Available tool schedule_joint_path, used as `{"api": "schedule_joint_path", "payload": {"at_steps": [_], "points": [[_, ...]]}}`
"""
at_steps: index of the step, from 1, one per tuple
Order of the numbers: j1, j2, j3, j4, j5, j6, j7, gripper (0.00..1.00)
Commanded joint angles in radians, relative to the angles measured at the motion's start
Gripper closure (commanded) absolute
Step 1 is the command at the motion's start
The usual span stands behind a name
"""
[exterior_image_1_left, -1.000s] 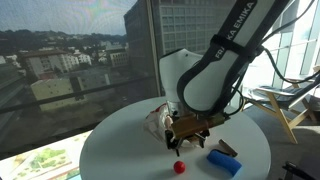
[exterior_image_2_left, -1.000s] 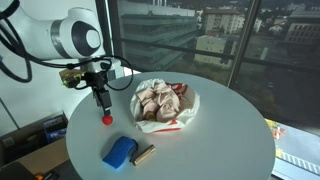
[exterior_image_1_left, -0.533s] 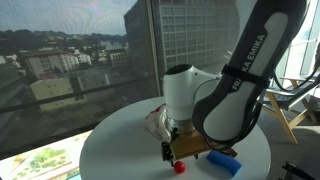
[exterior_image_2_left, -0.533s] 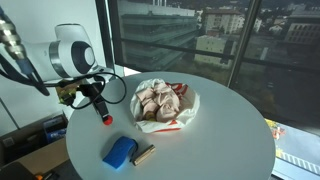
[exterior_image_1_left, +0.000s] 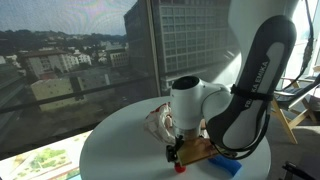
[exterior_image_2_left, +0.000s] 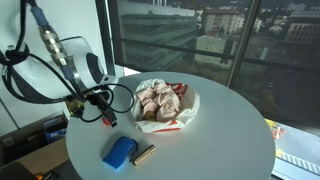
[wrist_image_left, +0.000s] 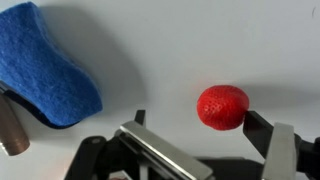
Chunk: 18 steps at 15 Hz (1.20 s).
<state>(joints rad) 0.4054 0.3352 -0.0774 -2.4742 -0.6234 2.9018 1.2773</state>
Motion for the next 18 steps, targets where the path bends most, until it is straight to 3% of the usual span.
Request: {"api": "schedule_joint_path", "payload": {"at_steps": [1, 14, 15, 16, 18], "points": [[0.058, 0.041, -0.057, 0.023, -0.082, 0.038, 0.081, 0.00], [0.216, 0.124, -0.225, 0.097, -0.318, 0.076, 0.268, 0.00], [0.220, 0.128, -0.229, 0.100, -0.320, 0.075, 0.273, 0.25], [0.224, 0.133, -0.235, 0.105, -0.322, 0.076, 0.276, 0.26], [0.233, 0.138, -0.244, 0.110, -0.334, 0.078, 0.285, 0.42]]}}
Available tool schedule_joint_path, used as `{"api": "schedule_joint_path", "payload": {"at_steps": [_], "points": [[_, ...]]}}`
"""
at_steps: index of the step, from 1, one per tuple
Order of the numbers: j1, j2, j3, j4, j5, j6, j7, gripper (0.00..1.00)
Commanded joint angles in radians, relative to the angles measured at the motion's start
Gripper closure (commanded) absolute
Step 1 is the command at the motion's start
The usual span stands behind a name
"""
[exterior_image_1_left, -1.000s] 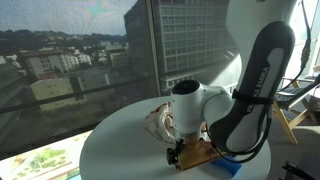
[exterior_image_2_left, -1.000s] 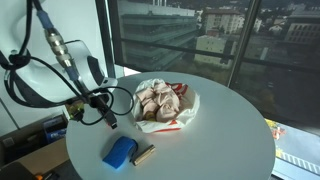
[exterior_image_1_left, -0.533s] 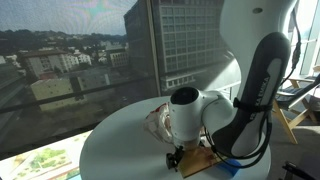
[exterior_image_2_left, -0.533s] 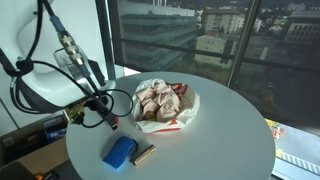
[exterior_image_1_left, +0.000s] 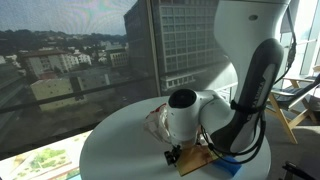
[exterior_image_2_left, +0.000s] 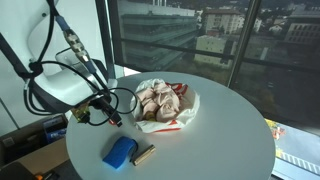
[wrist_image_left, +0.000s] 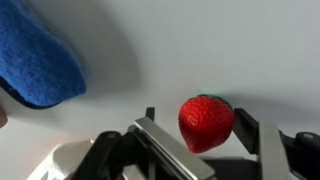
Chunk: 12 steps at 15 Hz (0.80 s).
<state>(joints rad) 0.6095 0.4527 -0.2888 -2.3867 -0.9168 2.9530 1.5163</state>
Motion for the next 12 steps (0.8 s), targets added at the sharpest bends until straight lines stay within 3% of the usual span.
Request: {"api": "schedule_joint_path", "payload": {"at_steps": [1, 5, 12], "points": [[0.035, 0.021, -0.039, 0.024, -0.049, 0.028, 0.050, 0.49], [0.059, 0.005, -0.068, 0.027, -0.080, 0.011, 0.067, 0.76], [0.016, -0.120, -0.096, 0.029, -0.004, -0.154, 0.033, 0.76]]}}
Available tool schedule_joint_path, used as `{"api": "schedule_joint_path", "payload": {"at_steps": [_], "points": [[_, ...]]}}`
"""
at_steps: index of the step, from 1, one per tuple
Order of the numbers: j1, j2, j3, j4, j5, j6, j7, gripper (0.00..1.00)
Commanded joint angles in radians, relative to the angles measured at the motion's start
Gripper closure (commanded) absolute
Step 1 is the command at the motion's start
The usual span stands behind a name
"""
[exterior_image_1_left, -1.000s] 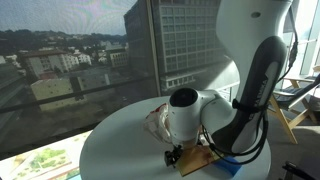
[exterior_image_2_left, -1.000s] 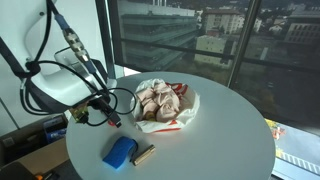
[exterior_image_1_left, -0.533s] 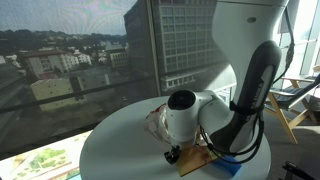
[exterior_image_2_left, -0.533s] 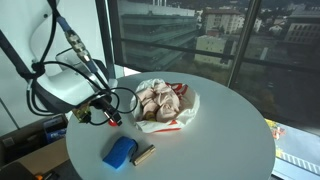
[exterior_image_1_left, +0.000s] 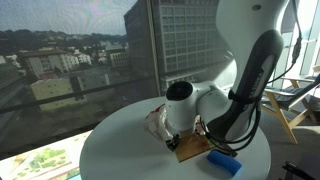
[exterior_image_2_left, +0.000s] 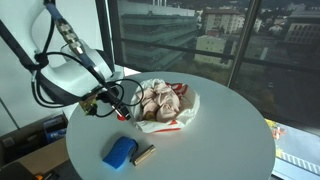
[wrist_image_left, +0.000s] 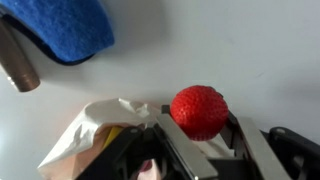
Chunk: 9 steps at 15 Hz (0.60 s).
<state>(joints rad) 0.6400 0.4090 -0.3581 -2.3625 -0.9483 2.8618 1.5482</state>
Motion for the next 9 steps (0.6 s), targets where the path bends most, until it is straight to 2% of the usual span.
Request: {"api": "schedule_joint_path", "payload": {"at_steps": [1, 6, 9], "points": [[-0.024, -0.089, -0.040, 0.017, 0.033, -0.074, 0.005, 0.76], [-0.041, -0.062, -0.144, 0.134, -0.018, -0.035, 0.076, 0.76], [-0.081, -0.041, -0.152, 0.176, 0.036, -0.028, 0.032, 0.76]]}}
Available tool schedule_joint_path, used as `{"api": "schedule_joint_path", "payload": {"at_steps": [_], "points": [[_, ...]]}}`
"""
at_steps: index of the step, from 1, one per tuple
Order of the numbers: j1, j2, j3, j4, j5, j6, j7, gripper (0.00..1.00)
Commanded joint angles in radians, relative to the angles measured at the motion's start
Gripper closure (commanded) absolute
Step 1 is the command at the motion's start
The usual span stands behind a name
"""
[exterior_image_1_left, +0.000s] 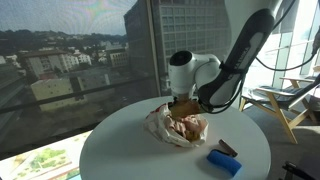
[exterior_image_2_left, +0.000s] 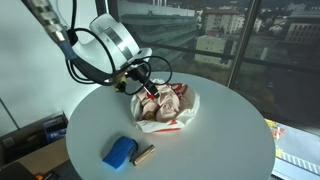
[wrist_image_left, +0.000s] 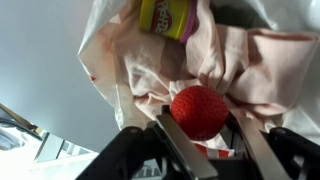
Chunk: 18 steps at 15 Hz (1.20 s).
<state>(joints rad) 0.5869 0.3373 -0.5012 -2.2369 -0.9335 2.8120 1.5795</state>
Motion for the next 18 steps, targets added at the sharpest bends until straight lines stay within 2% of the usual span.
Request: {"api": "schedule_joint_path", "payload": {"at_steps": [1, 4, 6, 12, 13, 15, 17, 18], "points": [[-0.042, 0.044, -0.006, 0.062, 0.036, 0.028, -0.003, 0.76], [-0.085, 0.096, 0.002, 0.111, 0.063, 0.050, -0.005, 0.76], [-0.138, 0.125, 0.049, 0.130, 0.148, 0.050, -0.066, 0.76], [-0.254, 0.224, 0.162, 0.216, 0.305, 0.041, -0.153, 0.76], [-0.275, 0.225, 0.182, 0.224, 0.316, 0.031, -0.165, 0.26], [-0.288, 0.214, 0.191, 0.218, 0.347, 0.021, -0.196, 0.19], [-0.303, 0.175, 0.201, 0.184, 0.385, 0.001, -0.234, 0.03], [-0.299, 0.161, 0.194, 0.173, 0.395, -0.006, -0.241, 0.01]]}}
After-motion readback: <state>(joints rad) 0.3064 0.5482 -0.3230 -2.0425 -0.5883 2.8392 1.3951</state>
